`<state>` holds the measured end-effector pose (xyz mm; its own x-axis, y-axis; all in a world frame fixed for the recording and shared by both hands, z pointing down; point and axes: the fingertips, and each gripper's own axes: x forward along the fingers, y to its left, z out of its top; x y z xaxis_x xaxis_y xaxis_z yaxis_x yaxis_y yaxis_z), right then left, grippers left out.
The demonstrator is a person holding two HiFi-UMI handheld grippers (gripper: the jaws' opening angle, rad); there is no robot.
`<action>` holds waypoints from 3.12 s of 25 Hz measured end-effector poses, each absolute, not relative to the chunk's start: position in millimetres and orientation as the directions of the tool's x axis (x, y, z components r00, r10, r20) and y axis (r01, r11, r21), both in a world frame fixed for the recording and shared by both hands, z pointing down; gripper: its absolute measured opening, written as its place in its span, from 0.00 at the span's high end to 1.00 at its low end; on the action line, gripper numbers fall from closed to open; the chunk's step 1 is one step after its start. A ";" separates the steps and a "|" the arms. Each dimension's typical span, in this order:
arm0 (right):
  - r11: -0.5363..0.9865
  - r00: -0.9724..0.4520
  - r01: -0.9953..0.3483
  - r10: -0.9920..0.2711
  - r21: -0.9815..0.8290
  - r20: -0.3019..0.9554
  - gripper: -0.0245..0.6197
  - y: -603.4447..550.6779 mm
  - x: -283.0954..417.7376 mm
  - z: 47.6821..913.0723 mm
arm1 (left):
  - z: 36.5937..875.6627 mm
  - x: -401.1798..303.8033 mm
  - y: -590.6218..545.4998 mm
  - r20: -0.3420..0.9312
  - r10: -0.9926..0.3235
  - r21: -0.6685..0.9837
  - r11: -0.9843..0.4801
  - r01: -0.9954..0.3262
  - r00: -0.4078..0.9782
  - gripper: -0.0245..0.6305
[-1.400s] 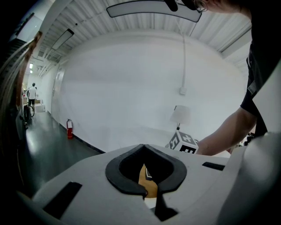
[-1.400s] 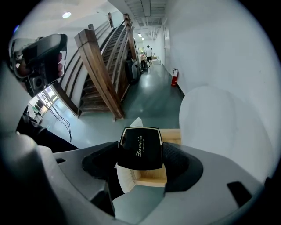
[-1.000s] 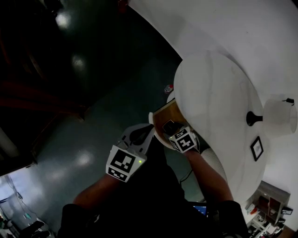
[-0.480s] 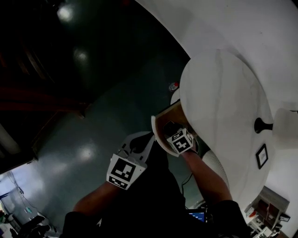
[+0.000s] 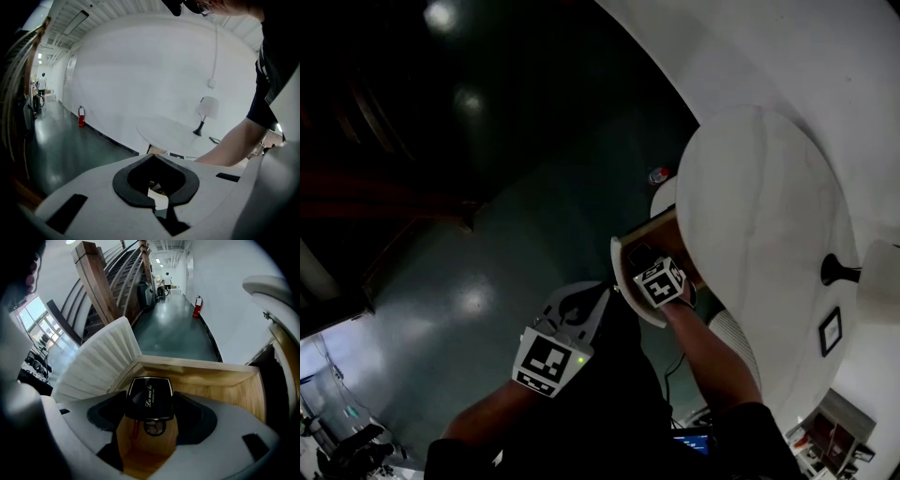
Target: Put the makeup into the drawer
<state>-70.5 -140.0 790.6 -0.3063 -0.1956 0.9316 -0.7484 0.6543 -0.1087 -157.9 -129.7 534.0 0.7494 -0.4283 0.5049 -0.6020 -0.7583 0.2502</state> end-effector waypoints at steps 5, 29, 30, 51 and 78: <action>0.646 -0.282 -0.756 -0.175 -0.107 0.943 0.52 -143.4 -65.0 811.4 | 542.4 -169.1 -129.0 0.523 -0.436 0.254 -0.741 -0.622 0.732 0.95; 0.511 -0.301 -0.829 -0.069 -0.225 0.951 0.52 -127.9 -57.1 854.8 | 559.0 -175.1 -116.5 0.567 -0.409 0.260 -0.735 -0.626 0.715 0.95; 0.507 -0.308 -0.830 -0.075 -0.230 0.948 0.52 -129.5 -57.7 854.2 | 558.7 -175.4 -116.3 0.566 -0.409 0.260 -0.736 -0.626 0.716 0.95; 0.512 -0.290 -0.856 -0.367 -0.069 0.884 0.52 -92.8 -67.0 677.1 | 464.4 -182.9 -98.8 0.396 -0.433 0.243 -0.801 -0.547 0.810 0.95; 0.309 -0.390 -0.918 -0.816 -0.248 0.426 0.79 98.5 75.2 403.7 | 366.1 5.7 44.2 0.290 -0.248 0.198 -0.929 -0.312 0.924 0.95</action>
<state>75.2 98.5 403.7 -0.3897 -0.8164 0.4262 -0.9183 0.3090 -0.2477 5.7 44.2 366.1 0.9242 -0.2480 0.2904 -0.3116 -0.9293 0.1980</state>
